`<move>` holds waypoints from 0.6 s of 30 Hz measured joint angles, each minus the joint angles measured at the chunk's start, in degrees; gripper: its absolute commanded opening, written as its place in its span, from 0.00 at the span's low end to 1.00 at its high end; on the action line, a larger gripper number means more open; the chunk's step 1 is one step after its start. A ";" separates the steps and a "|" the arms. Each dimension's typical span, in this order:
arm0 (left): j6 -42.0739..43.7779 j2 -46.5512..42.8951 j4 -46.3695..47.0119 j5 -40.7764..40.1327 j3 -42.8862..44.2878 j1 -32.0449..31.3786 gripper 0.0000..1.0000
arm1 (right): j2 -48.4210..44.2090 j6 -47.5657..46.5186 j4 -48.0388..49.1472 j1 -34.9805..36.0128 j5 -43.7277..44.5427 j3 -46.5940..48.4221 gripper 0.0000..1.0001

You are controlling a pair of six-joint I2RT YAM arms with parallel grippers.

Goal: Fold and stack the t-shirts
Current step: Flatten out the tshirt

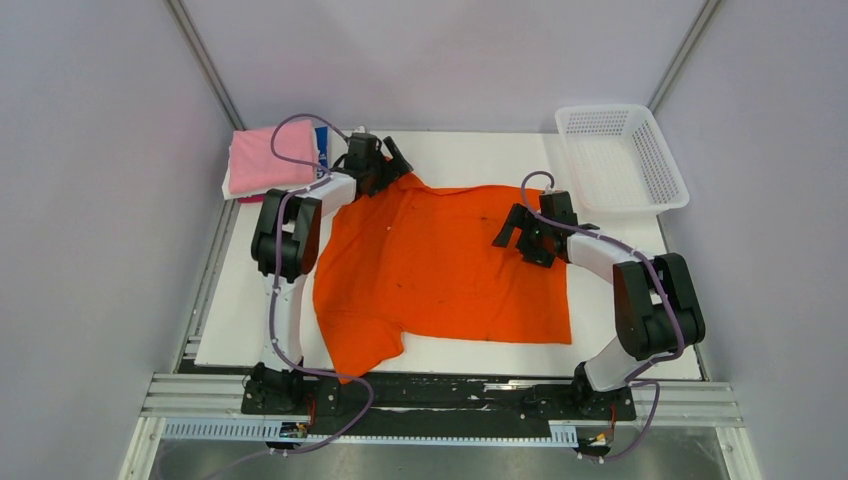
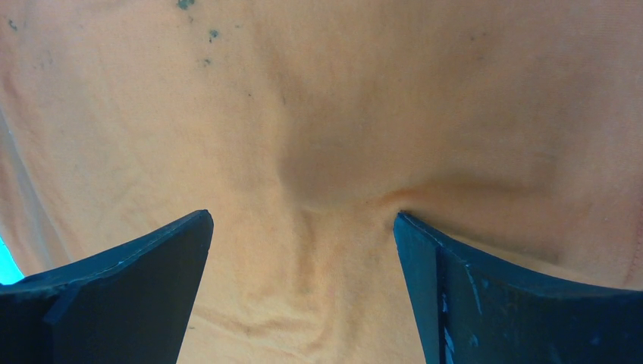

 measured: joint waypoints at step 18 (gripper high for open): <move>0.61 0.50 -5.07 -4.31 3.26 -0.33 1.00 | 0.11 -0.04 -0.11 -0.04 0.00 0.09 1.00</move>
